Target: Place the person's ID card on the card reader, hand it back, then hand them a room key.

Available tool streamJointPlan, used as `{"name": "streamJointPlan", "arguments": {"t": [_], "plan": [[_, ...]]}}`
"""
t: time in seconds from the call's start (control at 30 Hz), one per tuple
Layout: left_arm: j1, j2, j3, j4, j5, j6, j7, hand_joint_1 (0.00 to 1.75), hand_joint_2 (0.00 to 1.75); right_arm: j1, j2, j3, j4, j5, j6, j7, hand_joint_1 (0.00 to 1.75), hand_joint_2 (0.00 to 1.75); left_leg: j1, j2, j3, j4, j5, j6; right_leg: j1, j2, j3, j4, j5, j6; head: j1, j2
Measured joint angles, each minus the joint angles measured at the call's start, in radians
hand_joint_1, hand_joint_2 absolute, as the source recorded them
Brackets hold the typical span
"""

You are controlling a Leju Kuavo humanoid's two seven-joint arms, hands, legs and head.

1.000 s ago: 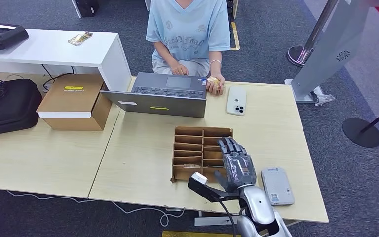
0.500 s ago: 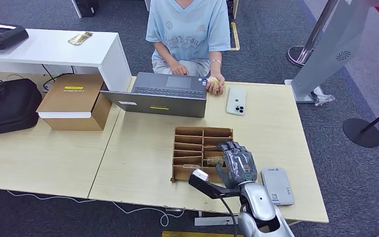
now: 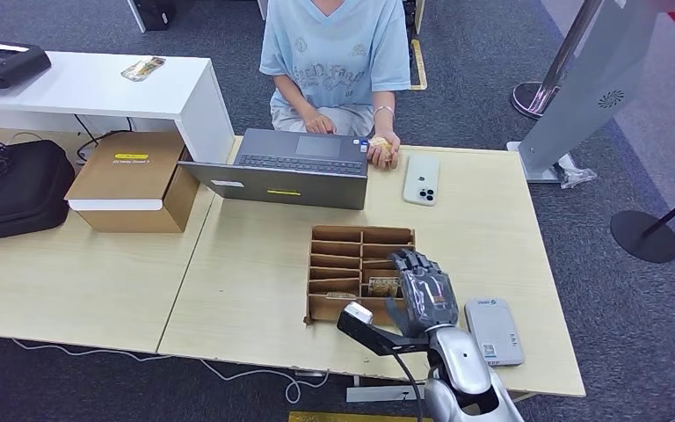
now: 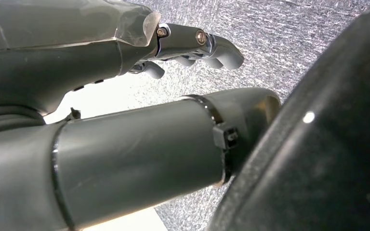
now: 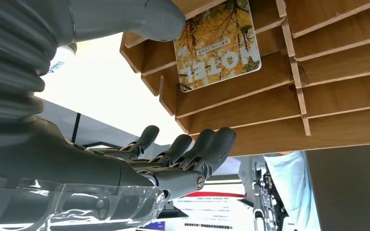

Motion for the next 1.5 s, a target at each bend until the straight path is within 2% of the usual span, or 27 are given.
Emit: {"name": "streamJointPlan", "arguments": {"t": [0.43, 0.7, 1.1, 1.5], "plan": [[0.0, 0.0, 0.0, 0.0, -0.003, 0.0, 0.0, 0.0, 0.0, 0.002, -0.005, 0.0, 0.0, -0.001, -0.003, 0.0, 0.82, 1.75, 0.0, 0.0, 0.0, 0.0, 0.0, 0.0, 0.0, 0.0, 0.0, 0.0, 0.0, 0.0, 0.0, 0.0], [0.0, 0.0, 0.0, 0.0, -0.005, 0.0, 0.0, 0.0, 0.0, 0.008, -0.005, 0.0, -0.002, -0.001, -0.006, 0.0, 0.71, 1.75, 0.0, 0.0, 0.0, 0.0, 0.0, 0.0, 0.0, 0.0, 0.0, 0.0, 0.0, 0.0, 0.0, 0.0], [0.0, 0.0, 0.0, 0.0, -0.006, -0.001, 0.0, 0.0, 0.0, 0.017, -0.006, 0.0, -0.01, 0.001, -0.01, 0.0, 0.78, 1.75, 0.0, 0.0, 0.0, 0.0, 0.0, 0.0, 0.0, 0.0, 0.0, 0.0, 0.0, 0.0, 0.0, 0.0], [0.0, 0.0, 0.0, 0.0, -0.006, -0.002, 0.0, 0.0, 0.0, 0.014, -0.006, 0.004, -0.006, 0.001, -0.01, -0.004, 0.75, 1.75, 0.0, 0.0, 0.0, 0.0, 0.0, 0.0, 0.0, 0.0, 0.0, 0.0, 0.0, 0.0, 0.0, 0.0]]}}
